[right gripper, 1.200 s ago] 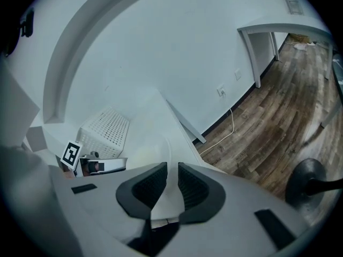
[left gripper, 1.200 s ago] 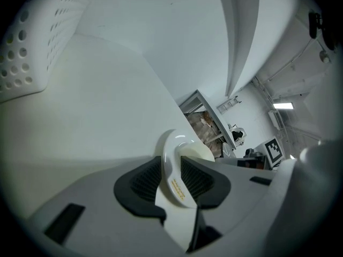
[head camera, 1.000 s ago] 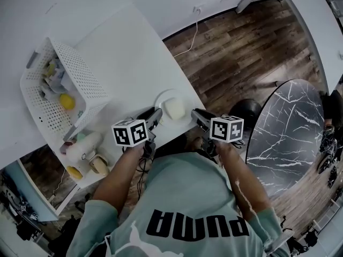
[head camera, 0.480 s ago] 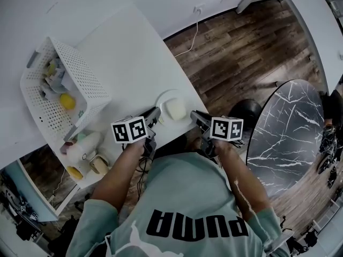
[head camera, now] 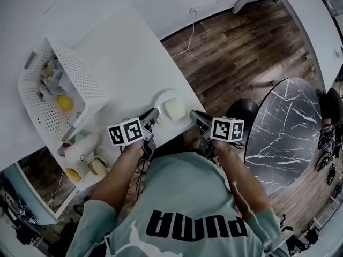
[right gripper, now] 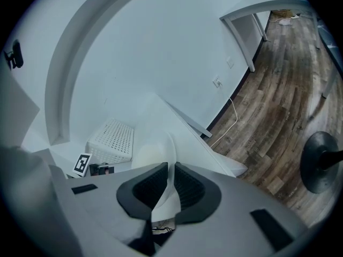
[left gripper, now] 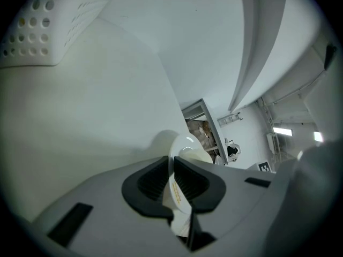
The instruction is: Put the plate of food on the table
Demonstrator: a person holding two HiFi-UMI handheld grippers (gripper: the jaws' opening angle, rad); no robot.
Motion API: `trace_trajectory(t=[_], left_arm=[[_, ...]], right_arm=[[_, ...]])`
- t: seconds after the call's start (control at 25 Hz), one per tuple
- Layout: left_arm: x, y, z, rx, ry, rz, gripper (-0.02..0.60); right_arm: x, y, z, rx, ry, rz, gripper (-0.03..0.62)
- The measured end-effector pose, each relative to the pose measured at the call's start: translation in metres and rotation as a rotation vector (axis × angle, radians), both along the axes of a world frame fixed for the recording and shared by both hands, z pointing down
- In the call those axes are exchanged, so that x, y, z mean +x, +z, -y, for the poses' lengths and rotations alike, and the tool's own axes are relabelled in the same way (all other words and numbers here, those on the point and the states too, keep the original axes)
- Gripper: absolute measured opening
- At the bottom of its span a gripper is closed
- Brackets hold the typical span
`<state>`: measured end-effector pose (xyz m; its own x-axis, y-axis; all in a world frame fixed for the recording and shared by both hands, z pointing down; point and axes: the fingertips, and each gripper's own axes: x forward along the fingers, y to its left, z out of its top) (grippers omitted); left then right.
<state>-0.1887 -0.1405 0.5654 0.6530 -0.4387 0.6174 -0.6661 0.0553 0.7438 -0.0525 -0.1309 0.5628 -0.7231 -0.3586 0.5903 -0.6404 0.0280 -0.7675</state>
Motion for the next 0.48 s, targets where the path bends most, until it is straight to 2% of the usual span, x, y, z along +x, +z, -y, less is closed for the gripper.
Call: trace_trajectory(t=[0.2,0.48], left_arm=[[0.013,-0.015,0.004,0.029,0.013,-0.023,0.035],[0.049,-0.031,0.002,0.053,0.082,-0.038,0.035]], right_arm=[[0.013,-0.012,0.002,0.029,0.053,0.018,0.046],[0.049,-0.026,-0.009,0.063,0.159,0.033,0.044]])
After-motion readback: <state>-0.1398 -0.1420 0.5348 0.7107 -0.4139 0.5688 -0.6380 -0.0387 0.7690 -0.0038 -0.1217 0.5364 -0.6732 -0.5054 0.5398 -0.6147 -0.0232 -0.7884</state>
